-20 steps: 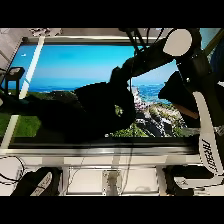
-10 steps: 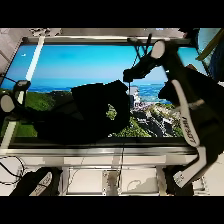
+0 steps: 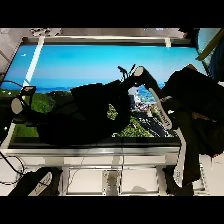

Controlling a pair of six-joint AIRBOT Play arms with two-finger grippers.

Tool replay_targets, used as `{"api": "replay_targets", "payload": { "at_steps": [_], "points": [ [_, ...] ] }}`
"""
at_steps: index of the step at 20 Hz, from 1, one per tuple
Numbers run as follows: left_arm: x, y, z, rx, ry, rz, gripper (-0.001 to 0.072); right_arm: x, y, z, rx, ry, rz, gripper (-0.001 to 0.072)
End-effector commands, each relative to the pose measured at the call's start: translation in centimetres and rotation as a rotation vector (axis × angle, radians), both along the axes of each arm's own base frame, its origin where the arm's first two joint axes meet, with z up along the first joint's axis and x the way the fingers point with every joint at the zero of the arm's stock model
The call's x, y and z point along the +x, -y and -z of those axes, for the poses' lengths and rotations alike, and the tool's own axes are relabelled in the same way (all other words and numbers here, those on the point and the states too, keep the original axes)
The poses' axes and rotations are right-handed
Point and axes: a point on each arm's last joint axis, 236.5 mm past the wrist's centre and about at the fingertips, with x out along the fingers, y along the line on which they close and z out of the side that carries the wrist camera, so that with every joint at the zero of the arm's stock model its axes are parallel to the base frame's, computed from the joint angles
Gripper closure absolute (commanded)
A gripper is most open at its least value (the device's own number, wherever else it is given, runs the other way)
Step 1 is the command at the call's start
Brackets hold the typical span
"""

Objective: Fold the clothes and pants, and hang the long-sleeved shirts on hangers.

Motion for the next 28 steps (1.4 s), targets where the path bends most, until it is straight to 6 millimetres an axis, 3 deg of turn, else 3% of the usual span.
{"api": "replay_targets", "payload": {
  "at_steps": [1, 9, 11, 16, 19, 24, 28],
  "points": [
    [0.1, 0.0, 0.2, -0.003, 0.002, -0.017, 0.0692, -1.0, -2.8, 2.3, 0.031, -0.036, -0.018, 0.0261],
    [0.1, 0.0, 0.2, -0.003, 0.002, -0.017, 0.0693, -0.4, -3.8, 3.0, 0.029, -0.009, 0.004, 0.0263],
    [0.1, 0.0, 0.2, -0.003, 0.002, -0.016, 0.0692, -0.5, -3.8, 2.9, 0.031, -0.009, 0.003, 0.0305],
    [0.1, 0.0, 0.2, -0.003, 0.002, -0.017, 0.0693, 2.2, -1.6, 1.0, 0.047, 0.038, 0.046, 0.0303],
    [0.1, 0.0, 0.2, -0.003, 0.002, -0.017, 0.0692, 2.2, -1.1, 1.4, 0.042, 0.023, 0.053, 0.0303],
    [0.1, 0.0, 0.2, -0.003, 0.002, -0.017, 0.0692, 1.0, -2.8, 1.7, 0.035, 0.026, 0.014, 0.0304],
    [0.1, 0.0, 0.2, -0.003, 0.002, -0.017, 0.0692, 0.6, -3.0, 2.7, -0.016, 0.054, -0.010, 0.0304]
  ]
}}
